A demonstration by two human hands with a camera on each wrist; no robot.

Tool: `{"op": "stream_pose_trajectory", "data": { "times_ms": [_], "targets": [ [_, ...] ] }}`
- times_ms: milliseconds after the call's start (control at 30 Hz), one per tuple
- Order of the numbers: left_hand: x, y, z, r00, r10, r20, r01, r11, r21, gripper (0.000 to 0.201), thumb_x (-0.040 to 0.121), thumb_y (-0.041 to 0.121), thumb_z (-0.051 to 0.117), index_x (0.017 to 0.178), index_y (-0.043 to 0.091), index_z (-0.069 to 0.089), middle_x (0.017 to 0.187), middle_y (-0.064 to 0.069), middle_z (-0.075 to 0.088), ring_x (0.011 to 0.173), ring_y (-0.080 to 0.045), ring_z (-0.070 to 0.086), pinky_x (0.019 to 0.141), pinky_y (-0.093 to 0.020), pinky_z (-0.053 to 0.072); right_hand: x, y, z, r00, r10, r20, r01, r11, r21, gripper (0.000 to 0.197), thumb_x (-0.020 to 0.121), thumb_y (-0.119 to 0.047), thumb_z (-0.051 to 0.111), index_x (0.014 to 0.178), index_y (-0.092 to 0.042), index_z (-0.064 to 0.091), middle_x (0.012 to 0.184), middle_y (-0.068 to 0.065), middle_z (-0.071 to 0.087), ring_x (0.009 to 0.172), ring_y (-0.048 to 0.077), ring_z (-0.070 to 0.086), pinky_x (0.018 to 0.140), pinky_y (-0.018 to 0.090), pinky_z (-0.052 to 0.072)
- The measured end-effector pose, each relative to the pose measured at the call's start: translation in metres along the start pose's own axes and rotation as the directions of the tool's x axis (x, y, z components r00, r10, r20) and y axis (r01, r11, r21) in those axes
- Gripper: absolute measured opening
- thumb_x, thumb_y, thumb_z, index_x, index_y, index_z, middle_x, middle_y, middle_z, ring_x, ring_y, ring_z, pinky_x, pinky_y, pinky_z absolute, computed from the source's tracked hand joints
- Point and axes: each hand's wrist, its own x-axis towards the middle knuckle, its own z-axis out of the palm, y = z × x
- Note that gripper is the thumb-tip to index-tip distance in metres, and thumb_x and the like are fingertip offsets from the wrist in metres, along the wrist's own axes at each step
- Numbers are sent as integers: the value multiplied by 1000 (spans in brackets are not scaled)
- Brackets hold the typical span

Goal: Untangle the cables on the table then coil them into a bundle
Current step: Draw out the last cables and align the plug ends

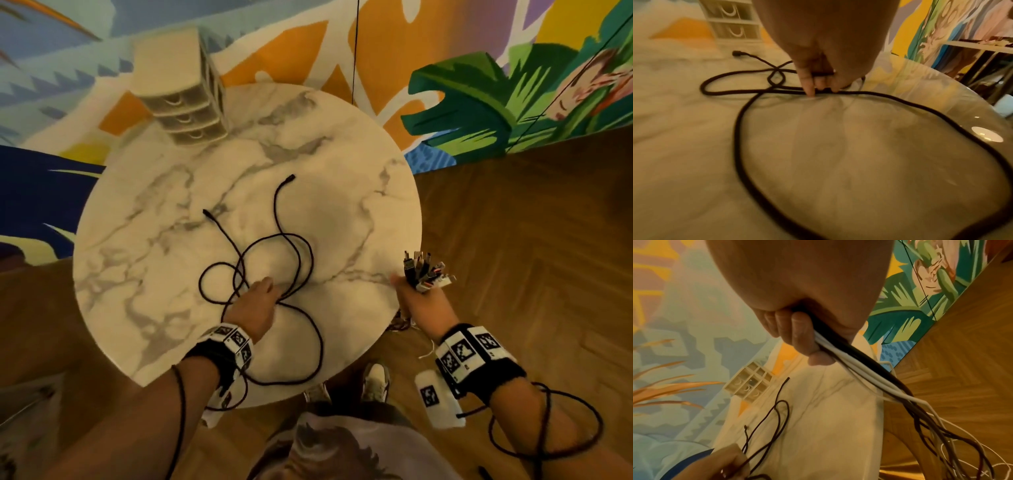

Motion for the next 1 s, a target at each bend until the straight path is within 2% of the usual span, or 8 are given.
{"op": "stream_pose_trajectory", "data": {
  "times_ms": [67, 167, 300, 567, 667, 767, 867, 1000],
  "targets": [
    [-6, 13, 2, 980, 161, -120, -159, 987, 29, 35, 75, -4, 56, 108, 3, 62, 109, -19, 58, 95, -37, 58, 74, -42, 54, 1, 1, 10, 1000, 11, 15, -11, 1000, -8, 39, 96, -29, 52, 61, -13, 43, 52, 3, 42, 49, 17, 37, 55, 32, 31],
    [-13, 44, -4, 866, 409, -288, -372, 912, 176, 22, 74, 7, 44, 82, 10, 64, 91, -9, 62, 84, -26, 59, 64, -32, 52, 5, 4, 27, 996, 25, 89, -20, 998, -55, 45, 95, -35, 52, 56, -13, 49, 51, 5, 45, 45, 15, 40, 54, 32, 37],
    [-15, 76, -26, 750, 547, -372, -475, 837, 272, 22, 73, 7, 50, 91, 13, 63, 86, -4, 58, 85, -21, 50, 66, -31, 49, 9, -5, 51, 982, 51, 182, -26, 990, -137, 47, 96, -40, 48, 57, -18, 61, 47, 0, 43, 40, 9, 38, 45, 20, 35],
    [-4, 87, -40, 752, 531, -391, -464, 847, 259, 18, 77, 11, 49, 86, 13, 65, 87, -3, 62, 82, -19, 56, 65, -27, 49, 11, -11, 62, 975, 5, 222, 6, 999, -48, 56, 97, -43, 45, 58, -3, 50, 47, 9, 40, 39, 10, 38, 53, 24, 32],
    [3, 83, -47, 792, 458, -404, -433, 888, 157, 25, 78, 8, 45, 90, 10, 66, 92, -6, 61, 88, -23, 56, 66, -31, 54, 11, -13, 61, 965, -2, 263, 14, 999, -44, 57, 98, -41, 43, 56, -9, 63, 51, 15, 45, 40, 12, 38, 48, 19, 34],
    [11, 69, -50, 881, 266, -391, -314, 947, -63, 41, 77, 3, 55, 118, 11, 59, 122, -7, 54, 109, -26, 48, 83, -34, 48, 13, -13, 60, 969, 13, 247, -1, 999, -51, 56, 97, -42, 46, 49, -16, 53, 53, 12, 46, 43, 16, 39, 46, 24, 36],
    [20, 29, -51, 895, -143, -423, 52, 974, -221, 44, 80, 13, 57, 124, 12, 52, 126, -10, 49, 115, -30, 46, 91, -42, 46, 14, -13, 55, 977, 44, 208, -49, 999, 20, 54, 97, -42, 46, 51, -13, 50, 46, 4, 39, 40, 13, 35, 46, 24, 32],
    [14, -39, -32, 812, -584, -22, 578, 808, -115, 44, 89, 36, 52, 123, 8, 46, 126, -14, 50, 114, -35, 48, 92, -41, 42, 15, -12, 45, 991, 53, 125, -66, 993, 100, 51, 97, -37, 46, 53, -12, 50, 51, 4, 45, 40, 13, 35, 45, 25, 31]
  ]
}}
